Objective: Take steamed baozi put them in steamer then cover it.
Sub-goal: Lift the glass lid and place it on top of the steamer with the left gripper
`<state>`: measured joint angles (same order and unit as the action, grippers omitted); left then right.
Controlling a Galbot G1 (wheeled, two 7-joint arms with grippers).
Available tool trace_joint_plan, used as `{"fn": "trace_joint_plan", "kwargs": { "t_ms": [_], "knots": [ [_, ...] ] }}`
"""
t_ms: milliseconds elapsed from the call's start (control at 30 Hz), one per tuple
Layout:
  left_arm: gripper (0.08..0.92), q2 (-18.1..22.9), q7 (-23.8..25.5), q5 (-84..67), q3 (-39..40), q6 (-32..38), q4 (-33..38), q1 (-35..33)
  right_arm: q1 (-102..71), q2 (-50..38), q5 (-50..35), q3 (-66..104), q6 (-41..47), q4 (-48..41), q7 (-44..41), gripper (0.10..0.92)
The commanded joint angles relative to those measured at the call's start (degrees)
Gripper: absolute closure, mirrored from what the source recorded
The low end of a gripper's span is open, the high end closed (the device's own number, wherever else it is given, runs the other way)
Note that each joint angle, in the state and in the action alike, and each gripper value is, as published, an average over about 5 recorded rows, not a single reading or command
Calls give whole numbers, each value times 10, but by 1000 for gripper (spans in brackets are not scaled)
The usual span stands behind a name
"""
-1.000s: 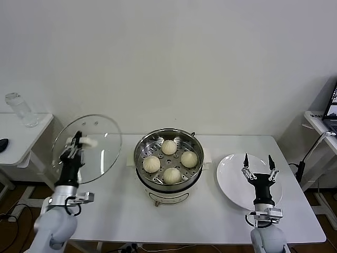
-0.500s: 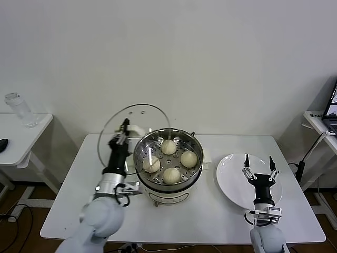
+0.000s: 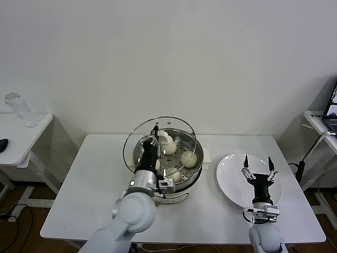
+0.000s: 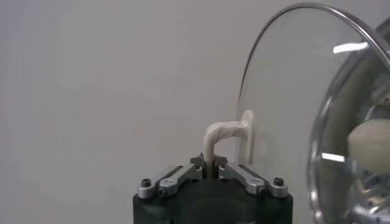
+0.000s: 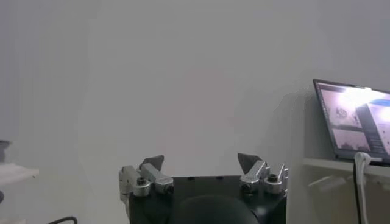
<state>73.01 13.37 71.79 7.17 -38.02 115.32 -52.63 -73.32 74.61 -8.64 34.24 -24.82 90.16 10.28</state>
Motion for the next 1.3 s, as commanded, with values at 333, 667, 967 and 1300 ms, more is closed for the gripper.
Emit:
{"fn": "trace_joint_plan", "kwargs": {
  "t_ms": [333, 667, 967, 1300],
  "knots": [
    [804, 60, 59, 108, 46, -31, -78, 28, 3, 2, 4, 2, 0, -12, -2, 203],
    [804, 75, 54, 114, 48, -29, -101, 30, 5, 5, 8, 1, -1, -15, -2, 203],
    [804, 88, 50, 120, 44, -26, -122, 31, 6, 5, 9, 1, -2, -17, -2, 203],
    [804, 97, 40, 126, 41, -20, -140, 30, 7, 4, 10, 2, -3, -19, -2, 203]
  ]
}}
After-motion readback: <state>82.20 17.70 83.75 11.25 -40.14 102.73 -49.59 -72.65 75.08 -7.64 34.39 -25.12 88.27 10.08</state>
